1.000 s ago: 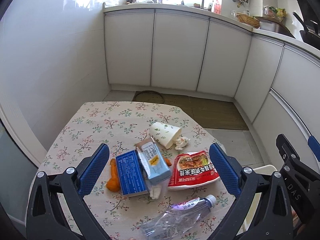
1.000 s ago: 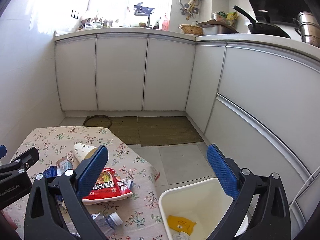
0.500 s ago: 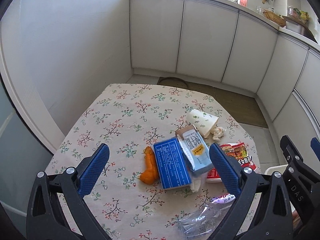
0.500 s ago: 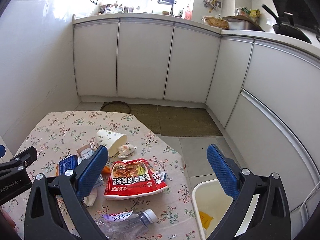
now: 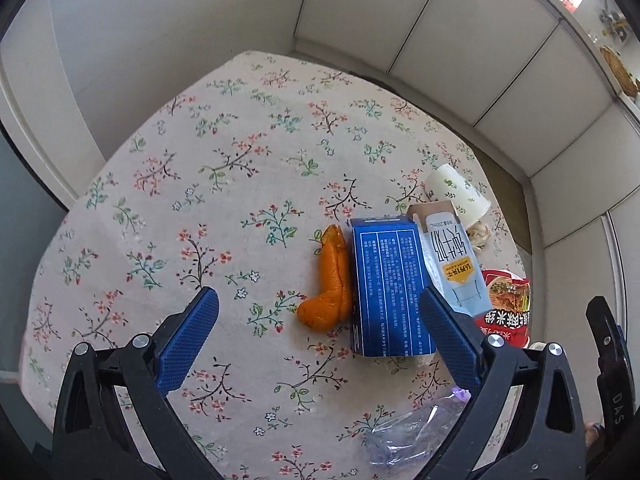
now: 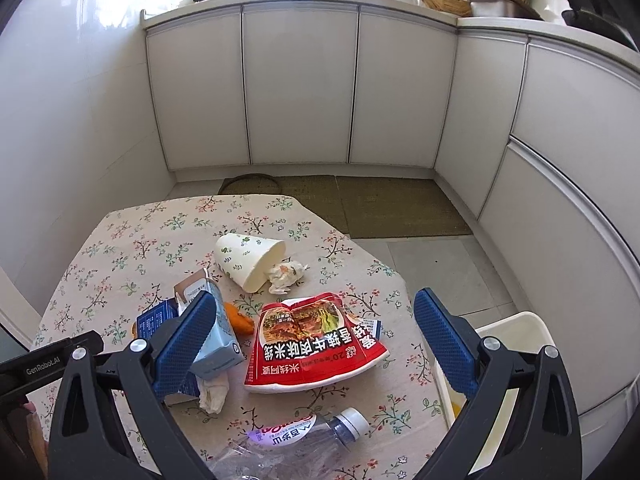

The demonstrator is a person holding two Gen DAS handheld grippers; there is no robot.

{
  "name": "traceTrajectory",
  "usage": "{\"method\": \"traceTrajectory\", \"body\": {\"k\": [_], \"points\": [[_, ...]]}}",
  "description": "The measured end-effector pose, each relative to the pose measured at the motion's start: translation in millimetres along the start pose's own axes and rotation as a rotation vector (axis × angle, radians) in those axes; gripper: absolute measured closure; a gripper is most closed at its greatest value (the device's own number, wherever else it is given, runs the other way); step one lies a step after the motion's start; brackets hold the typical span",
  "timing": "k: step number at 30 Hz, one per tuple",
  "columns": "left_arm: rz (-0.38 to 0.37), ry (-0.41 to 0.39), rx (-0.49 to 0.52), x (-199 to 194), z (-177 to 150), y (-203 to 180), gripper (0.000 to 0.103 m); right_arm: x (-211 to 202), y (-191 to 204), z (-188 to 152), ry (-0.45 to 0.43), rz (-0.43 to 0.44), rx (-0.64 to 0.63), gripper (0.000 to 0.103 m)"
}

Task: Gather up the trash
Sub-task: 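Grasp the blue box with the left gripper and lift it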

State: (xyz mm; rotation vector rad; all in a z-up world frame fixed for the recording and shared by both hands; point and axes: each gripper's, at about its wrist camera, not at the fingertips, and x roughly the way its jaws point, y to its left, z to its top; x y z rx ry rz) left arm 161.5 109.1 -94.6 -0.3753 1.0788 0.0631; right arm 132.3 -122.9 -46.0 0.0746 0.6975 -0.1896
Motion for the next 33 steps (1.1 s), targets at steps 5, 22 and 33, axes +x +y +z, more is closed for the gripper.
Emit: {"method": "traceTrajectory", "body": {"k": [5,22,33], "points": [[-0.150,0.064,-0.060,16,1,0,0.007,8,-7,2,0.033,0.010,0.038,0.007],[-0.217,0.195,-0.083,74,-1,-39,0.020,26,-37,11,0.107,0.006,0.097,0.007],[-0.309,0.033,-0.137,7,28,1,0.051,57,-3,7,0.239,0.166,0.057,0.007]]}}
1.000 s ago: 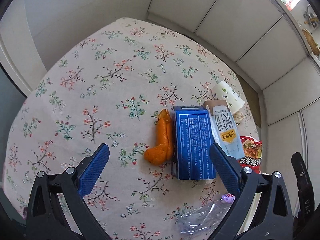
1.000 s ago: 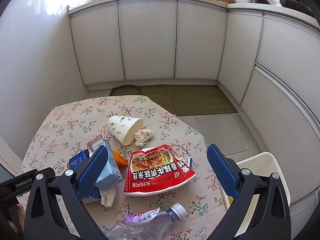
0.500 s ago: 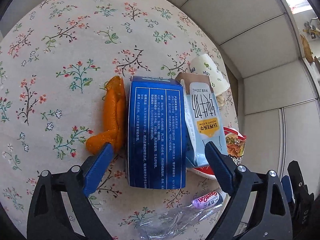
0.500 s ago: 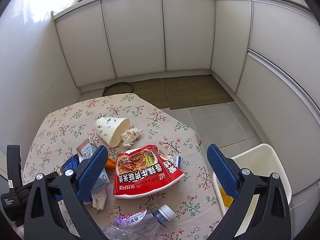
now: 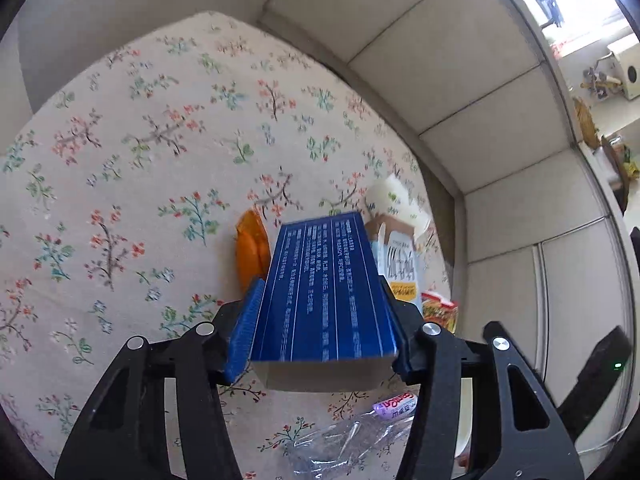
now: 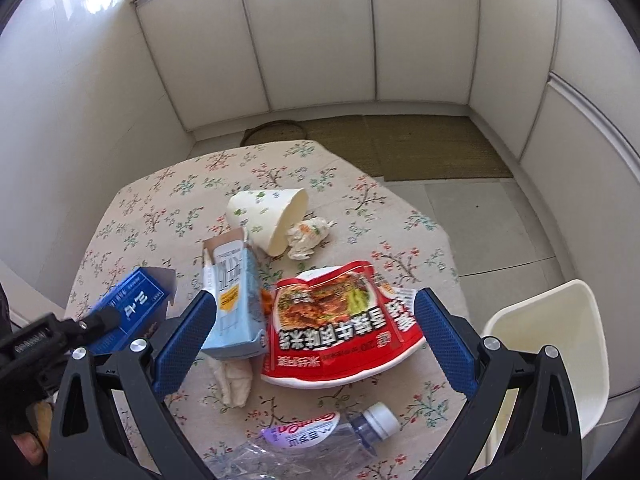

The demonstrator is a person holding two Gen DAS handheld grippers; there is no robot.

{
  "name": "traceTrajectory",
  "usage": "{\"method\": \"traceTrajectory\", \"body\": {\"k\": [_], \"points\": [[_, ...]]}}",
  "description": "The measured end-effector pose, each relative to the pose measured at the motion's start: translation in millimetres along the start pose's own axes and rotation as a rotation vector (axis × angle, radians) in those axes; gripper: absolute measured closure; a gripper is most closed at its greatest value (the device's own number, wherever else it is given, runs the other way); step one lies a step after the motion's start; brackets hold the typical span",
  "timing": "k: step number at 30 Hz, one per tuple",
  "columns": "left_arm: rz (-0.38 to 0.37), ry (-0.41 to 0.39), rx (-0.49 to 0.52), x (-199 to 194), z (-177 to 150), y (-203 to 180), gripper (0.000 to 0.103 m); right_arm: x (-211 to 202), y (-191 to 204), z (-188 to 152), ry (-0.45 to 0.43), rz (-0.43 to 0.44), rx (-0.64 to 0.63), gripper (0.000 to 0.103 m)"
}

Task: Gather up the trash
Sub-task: 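Grasp the blue box with the left gripper and lift it, then grasp the orange peel with the right gripper while the left gripper holds the box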

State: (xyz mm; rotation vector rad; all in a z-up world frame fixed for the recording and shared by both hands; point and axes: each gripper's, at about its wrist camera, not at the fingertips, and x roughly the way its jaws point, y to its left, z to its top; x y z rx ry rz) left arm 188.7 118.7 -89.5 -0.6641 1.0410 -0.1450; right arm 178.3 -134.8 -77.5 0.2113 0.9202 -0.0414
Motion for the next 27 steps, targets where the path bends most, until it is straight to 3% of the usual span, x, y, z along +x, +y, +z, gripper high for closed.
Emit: {"method": "traceTrajectory", "body": {"k": [9,13,19,21,24,26,27], "points": [[-0.041,-0.274,0.017,-107,20,0,0.051,20,88,-19,0.144,0.188,-0.124,0.007],[-0.030,-0.356,0.053,-143,25,-1,0.051,35,128,-33,0.182,0.175,-0.228,0.007],[-0.022,-0.372,0.062,-151,28,4,0.051,82,172,-47,0.250,0.135,-0.316,0.009],[-0.022,-0.356,0.057,-149,30,7,0.051,95,175,-50,0.274,0.131,-0.337,0.018],[-0.026,-0.334,0.040,-146,31,15,0.051,116,181,-56,0.346,0.148,-0.359,0.052],[-0.023,-0.334,0.033,-145,32,17,0.051,116,181,-55,0.320,0.145,-0.377,0.075],[-0.019,-0.339,0.032,-145,32,18,0.051,115,181,-54,0.327,0.160,-0.376,0.076]]}}
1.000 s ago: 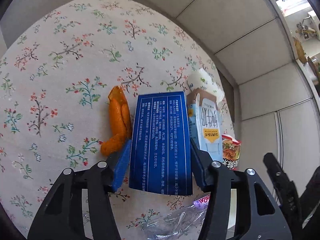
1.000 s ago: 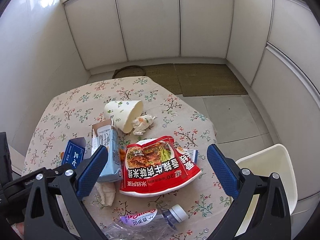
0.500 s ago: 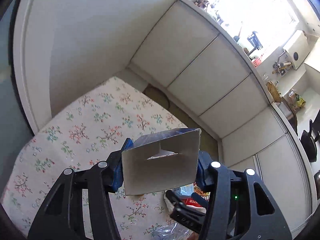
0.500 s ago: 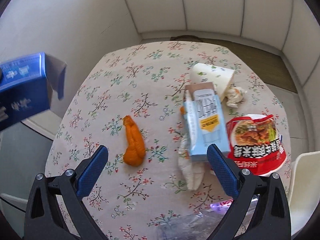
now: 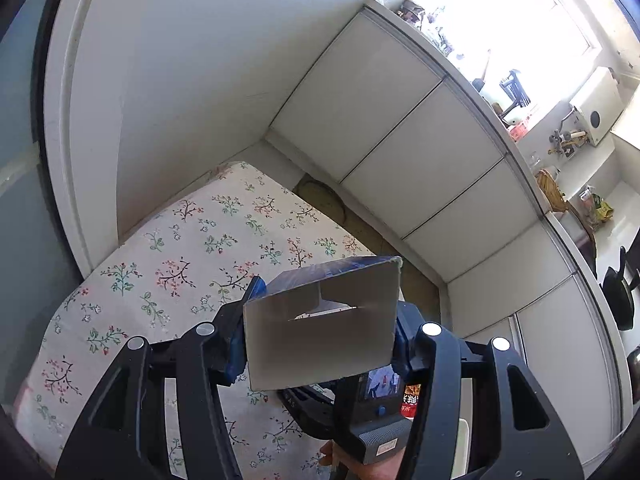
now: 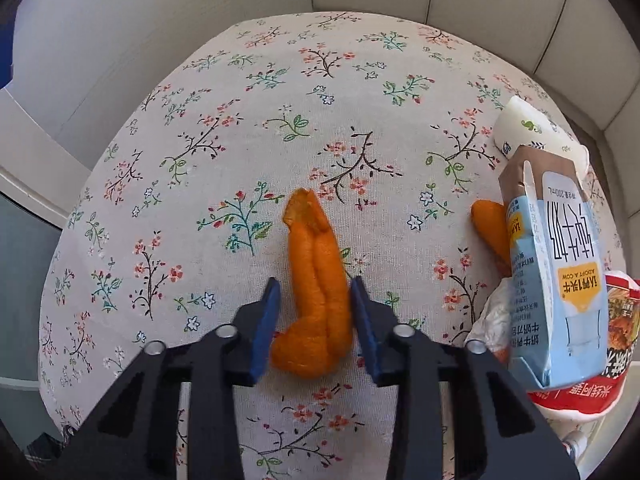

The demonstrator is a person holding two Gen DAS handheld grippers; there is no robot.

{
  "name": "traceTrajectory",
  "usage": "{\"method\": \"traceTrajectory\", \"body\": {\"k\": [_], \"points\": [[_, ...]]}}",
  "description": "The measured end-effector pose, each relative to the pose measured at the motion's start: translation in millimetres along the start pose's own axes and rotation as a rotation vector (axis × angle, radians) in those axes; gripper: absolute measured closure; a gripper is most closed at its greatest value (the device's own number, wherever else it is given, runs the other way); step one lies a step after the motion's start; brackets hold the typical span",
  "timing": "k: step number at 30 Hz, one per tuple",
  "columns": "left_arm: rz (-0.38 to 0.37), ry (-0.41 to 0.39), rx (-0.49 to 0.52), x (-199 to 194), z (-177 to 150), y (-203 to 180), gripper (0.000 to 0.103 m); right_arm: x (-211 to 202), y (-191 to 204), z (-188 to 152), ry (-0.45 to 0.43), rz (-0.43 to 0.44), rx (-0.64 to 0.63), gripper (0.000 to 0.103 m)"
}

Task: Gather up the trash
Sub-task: 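Grasp the orange peel with the right gripper while the left gripper holds the box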

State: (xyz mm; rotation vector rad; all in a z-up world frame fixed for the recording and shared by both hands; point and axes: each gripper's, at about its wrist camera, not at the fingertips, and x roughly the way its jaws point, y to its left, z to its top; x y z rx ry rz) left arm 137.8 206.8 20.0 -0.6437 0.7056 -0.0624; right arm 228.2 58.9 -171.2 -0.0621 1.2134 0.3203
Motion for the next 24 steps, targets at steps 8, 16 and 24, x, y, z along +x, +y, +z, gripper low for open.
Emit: {"method": "traceTrajectory", "body": {"k": [8,16,24], "points": [[0.020,-0.045,0.019,-8,-1,-7,0.051,-64,-16,-5,-0.145,0.055,0.031,0.078],[0.007,-0.086,0.043,-16,-8,-25,0.051,-165,-35,-27,-0.373,0.039,0.038,0.078],[-0.014,-0.120,0.137,-22,-22,-60,0.051,-224,-75,-51,-0.556,-0.031,0.107,0.078]]}}
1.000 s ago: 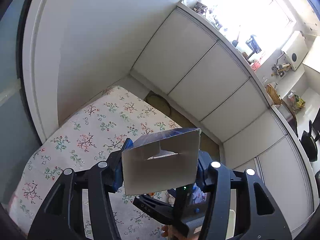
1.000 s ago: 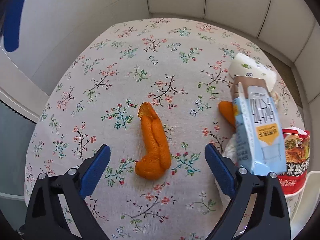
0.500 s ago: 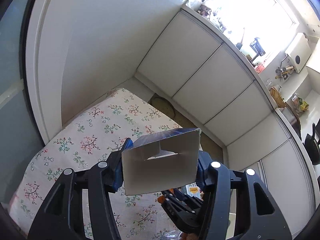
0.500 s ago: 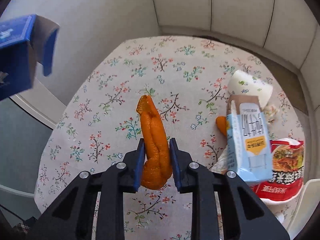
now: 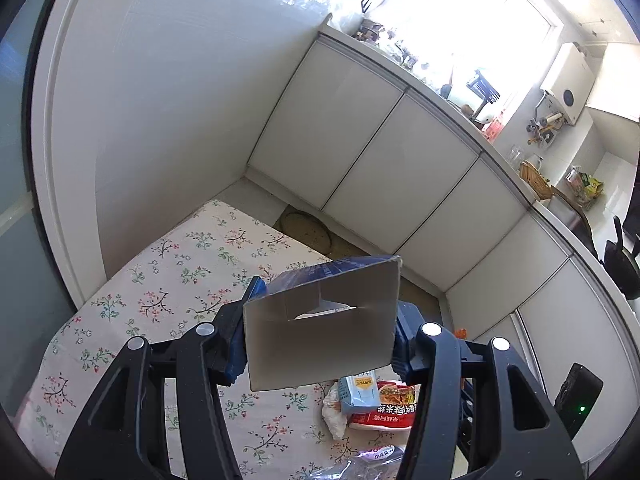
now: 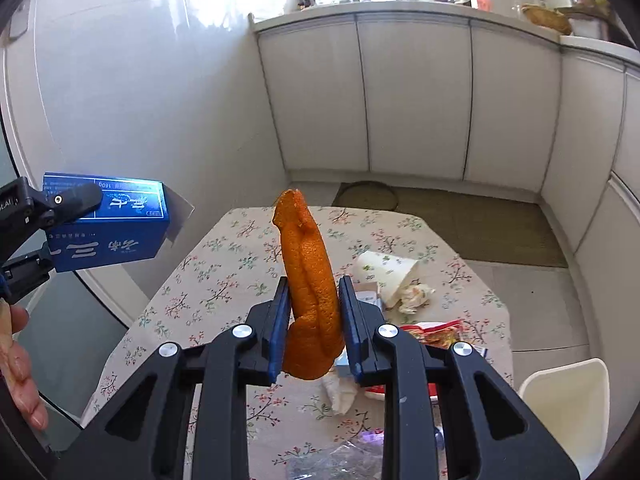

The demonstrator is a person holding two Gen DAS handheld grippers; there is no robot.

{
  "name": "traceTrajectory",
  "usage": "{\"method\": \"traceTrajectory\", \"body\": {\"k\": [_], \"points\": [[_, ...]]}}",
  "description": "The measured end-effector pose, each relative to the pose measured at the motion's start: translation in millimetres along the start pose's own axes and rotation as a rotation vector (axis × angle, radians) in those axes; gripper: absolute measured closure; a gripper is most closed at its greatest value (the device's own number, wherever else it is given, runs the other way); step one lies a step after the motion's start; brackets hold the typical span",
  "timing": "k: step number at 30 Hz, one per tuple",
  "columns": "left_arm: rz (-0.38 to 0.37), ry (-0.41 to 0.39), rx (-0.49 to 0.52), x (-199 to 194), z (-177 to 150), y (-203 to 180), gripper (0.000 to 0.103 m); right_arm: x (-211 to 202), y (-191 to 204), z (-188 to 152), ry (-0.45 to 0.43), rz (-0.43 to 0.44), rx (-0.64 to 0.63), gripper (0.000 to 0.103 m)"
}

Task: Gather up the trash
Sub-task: 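Grasp the orange peel with the right gripper while the left gripper holds the box, then carry the peel and box over the bin and release both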

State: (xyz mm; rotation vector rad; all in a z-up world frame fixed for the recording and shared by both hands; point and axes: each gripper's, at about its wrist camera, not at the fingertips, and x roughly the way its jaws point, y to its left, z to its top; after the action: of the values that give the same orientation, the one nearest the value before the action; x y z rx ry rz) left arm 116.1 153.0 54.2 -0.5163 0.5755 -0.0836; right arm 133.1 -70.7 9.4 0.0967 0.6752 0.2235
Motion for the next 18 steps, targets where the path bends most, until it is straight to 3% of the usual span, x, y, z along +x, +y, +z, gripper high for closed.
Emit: {"method": "traceTrajectory", "body": {"k": [12,18], "points": [[-0.093,0.023,0.090,16,-25,-64,0.051,-43,-81,5,-0.080,-0.124,0.107,0.078],[-0.134,0.050,0.136,26,-41,-95,0.051,-65,-130,-2,-0.088,-0.243,0.157,0.078]]}}
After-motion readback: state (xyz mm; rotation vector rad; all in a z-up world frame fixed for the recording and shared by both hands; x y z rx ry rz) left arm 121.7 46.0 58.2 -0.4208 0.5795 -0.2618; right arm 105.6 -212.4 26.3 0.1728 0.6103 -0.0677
